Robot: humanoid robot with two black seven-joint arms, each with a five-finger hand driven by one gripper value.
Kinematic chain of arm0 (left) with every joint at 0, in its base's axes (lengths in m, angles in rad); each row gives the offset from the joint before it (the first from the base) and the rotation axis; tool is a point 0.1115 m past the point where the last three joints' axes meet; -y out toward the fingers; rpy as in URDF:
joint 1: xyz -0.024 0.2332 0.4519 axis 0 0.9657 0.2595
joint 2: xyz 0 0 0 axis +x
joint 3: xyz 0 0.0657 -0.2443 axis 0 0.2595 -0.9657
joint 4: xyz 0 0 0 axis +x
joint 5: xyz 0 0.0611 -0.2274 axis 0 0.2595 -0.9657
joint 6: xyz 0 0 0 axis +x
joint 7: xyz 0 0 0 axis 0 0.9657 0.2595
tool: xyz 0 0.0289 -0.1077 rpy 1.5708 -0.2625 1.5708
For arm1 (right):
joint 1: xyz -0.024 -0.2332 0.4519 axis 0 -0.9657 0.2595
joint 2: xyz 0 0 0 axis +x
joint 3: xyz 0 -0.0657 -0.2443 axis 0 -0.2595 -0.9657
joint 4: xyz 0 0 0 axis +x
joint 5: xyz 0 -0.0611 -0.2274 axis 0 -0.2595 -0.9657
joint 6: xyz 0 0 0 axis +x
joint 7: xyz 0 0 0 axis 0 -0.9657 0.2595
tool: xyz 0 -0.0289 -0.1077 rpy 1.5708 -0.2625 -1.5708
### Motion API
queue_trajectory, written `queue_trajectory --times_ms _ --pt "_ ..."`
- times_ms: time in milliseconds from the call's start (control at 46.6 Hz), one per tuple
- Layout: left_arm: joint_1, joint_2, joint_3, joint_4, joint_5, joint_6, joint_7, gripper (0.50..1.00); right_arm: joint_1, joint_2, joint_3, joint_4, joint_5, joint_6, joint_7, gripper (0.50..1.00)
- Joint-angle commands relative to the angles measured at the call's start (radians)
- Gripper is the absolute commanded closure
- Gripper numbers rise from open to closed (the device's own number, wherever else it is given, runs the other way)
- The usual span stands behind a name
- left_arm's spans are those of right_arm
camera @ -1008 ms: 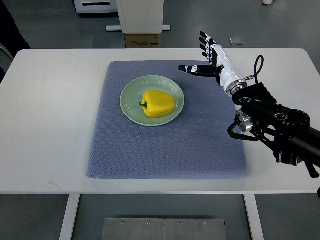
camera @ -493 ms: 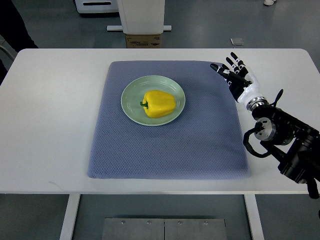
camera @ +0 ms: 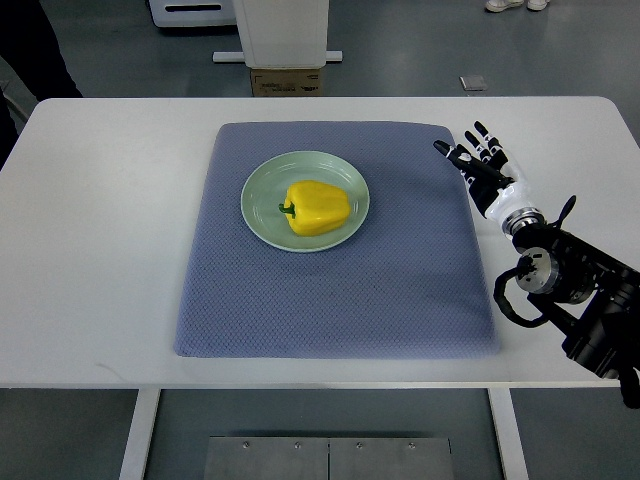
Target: Place yellow pepper on plate with right hand
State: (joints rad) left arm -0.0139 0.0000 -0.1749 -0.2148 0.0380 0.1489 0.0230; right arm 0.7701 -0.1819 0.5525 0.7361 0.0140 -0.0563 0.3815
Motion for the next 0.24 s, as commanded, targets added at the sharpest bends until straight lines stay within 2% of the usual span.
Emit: queue_trajectory --times_ms 0,214 --pt "0.0 0.0 0.0 0.0 0.0 0.0 0.0 0.5 0.001 -0.001 0.0 0.0 0.0 0.0 0.0 0.5" --pt "0.0 0.0 0.0 0.0 0.0 0.0 0.0 0.5 0.001 -0.001 0.0 -0.01 0.0 0.0 0.0 0.5"
